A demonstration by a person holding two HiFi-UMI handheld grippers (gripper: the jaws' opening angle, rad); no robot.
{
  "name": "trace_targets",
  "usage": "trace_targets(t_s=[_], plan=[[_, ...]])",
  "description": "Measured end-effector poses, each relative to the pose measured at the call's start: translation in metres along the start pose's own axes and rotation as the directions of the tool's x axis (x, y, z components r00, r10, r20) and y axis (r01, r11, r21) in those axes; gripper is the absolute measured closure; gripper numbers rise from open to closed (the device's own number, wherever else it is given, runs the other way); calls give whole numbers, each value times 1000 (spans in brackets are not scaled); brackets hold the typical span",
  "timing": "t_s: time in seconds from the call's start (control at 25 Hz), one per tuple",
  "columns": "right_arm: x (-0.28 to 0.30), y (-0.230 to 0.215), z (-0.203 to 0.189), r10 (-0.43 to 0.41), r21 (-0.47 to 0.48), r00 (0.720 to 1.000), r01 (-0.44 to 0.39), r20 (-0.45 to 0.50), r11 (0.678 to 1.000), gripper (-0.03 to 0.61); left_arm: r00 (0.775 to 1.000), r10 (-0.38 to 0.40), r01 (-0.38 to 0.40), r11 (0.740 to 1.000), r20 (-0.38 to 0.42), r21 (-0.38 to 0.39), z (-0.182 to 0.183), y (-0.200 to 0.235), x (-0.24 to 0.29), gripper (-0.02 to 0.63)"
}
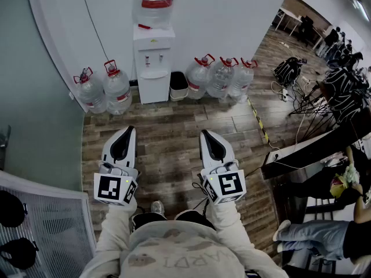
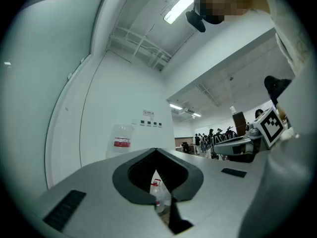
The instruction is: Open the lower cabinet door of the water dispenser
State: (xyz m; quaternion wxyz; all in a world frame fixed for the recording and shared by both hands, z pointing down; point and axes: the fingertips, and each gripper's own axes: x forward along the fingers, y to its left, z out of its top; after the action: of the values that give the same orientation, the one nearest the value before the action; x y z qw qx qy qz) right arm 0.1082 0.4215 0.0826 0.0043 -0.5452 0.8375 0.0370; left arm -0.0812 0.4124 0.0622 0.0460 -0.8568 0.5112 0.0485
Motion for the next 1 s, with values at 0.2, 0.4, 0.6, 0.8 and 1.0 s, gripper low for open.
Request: trace_targets(t_s=[0.2, 0.4, 0.6, 0.8, 1.0], plan=[[12, 7, -1, -2, -2, 1000, 2, 1, 1000, 569, 1000, -5, 5, 1000, 3, -1, -2, 13, 3, 612], [25, 13, -2, -2, -16, 1000, 2, -2, 1000, 569, 1000, -15, 15, 1000, 4, -1, -4, 24, 8, 612], [37, 20, -3, -13, 5, 1000, 13, 12, 1000, 569, 1000, -30, 30, 1000, 10, 1, -3, 38, 13, 612], [46, 34, -4, -14, 3, 1000, 14, 19, 1000, 569, 998, -57, 57, 998, 12, -1, -7, 53, 14, 612], [52, 41, -8, -18, -12, 1000, 18, 14, 1000, 569, 997, -66, 67, 998, 25, -10, -11, 63, 18, 612]])
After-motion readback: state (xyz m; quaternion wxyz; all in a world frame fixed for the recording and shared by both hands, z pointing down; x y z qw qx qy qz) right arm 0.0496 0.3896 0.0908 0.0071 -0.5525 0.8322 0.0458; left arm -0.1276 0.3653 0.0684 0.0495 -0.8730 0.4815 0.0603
